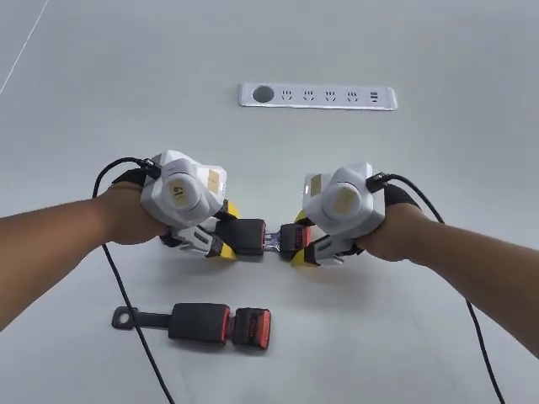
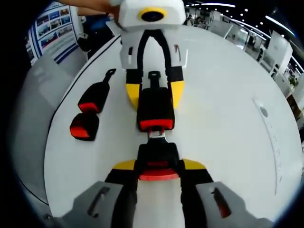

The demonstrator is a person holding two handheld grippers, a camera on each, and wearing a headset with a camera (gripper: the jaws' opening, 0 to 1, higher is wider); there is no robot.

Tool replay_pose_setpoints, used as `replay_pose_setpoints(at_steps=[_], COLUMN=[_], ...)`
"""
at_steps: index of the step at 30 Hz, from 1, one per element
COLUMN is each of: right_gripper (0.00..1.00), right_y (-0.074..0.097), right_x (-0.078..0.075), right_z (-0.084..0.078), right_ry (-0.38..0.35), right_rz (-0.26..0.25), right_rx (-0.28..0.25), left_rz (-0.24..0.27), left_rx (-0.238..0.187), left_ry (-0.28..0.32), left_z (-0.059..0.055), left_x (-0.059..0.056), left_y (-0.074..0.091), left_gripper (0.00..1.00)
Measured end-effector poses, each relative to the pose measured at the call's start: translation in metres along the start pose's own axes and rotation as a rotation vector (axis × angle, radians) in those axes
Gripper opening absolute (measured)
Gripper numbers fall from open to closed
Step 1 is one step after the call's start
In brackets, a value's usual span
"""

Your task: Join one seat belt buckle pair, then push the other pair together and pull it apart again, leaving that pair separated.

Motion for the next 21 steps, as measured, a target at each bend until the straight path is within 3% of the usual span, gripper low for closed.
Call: replay_pose_setpoints(at_steps=[13, 21], right_gripper=[0.33, 0.33], right_y=[-0.007, -0.008], right_x=[0.001, 0.002], right_z=[0.011, 0.013], right_ry=[-0.039, -0.056], right_rz=[-0.015, -0.028], right_rx=[-0.032, -0.016], left_rz=[-0.003, -0.004], left_rx=[0.006, 0.018], left_ry=[0.003, 0.006], left_z=[-0.009, -0.011], left_x=[0.010, 0.011], left_y=[-0.008, -0.010], left_gripper=[0.33, 0.33])
Point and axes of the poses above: the centre of the closed fingertips' face, and the gripper's own axes: y roughly backward along the fingers, x roughly to its left, z roughly out of its top, the point moved 8 cm from there along y, roughly backward along the fingers
